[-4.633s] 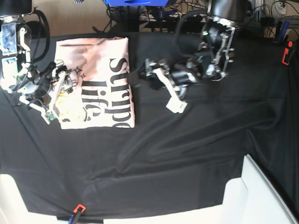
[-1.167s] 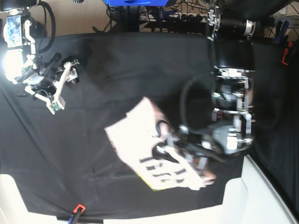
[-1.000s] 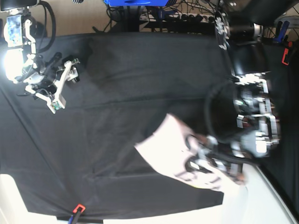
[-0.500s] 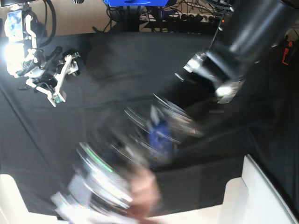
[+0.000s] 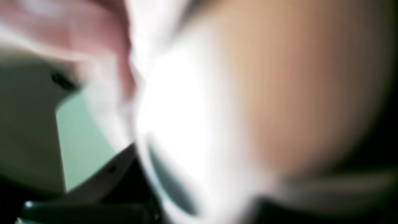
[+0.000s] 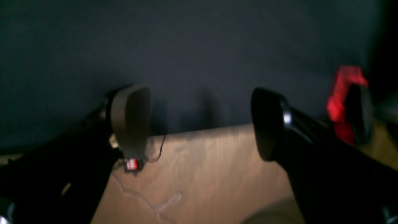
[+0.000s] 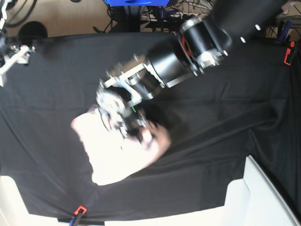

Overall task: Fold the T-shirt properly
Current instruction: 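Lay the flipped shirt down and press it flat with the left gripper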

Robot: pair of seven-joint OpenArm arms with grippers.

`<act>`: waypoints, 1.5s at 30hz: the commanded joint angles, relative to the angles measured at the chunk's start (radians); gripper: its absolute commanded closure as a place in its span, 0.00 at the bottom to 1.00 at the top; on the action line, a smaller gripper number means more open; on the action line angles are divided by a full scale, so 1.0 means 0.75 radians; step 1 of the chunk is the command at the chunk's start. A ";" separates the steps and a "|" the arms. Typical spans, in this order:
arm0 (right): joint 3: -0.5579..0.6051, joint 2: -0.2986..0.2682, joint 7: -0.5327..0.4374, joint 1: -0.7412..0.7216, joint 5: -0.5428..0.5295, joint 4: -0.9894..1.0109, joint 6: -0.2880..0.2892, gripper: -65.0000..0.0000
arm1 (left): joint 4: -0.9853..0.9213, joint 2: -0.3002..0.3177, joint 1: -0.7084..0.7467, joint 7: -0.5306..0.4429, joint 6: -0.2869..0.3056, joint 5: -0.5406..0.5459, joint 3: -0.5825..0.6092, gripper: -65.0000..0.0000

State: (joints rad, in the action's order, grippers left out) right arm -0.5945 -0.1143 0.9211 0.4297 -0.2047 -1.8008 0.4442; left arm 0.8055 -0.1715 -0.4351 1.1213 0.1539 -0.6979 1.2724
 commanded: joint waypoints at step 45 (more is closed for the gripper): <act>-0.016 0.000 -0.032 -0.087 -0.023 -0.080 0.004 0.26 | 0.701 0.123 0.407 0.108 0.726 -0.458 -0.010 0.42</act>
State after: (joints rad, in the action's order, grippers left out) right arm -0.6022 -0.1009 0.9146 0.3683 -0.2180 -1.8431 0.4519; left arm 1.3098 -0.0708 -0.1234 1.1831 0.6975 -1.0134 1.2625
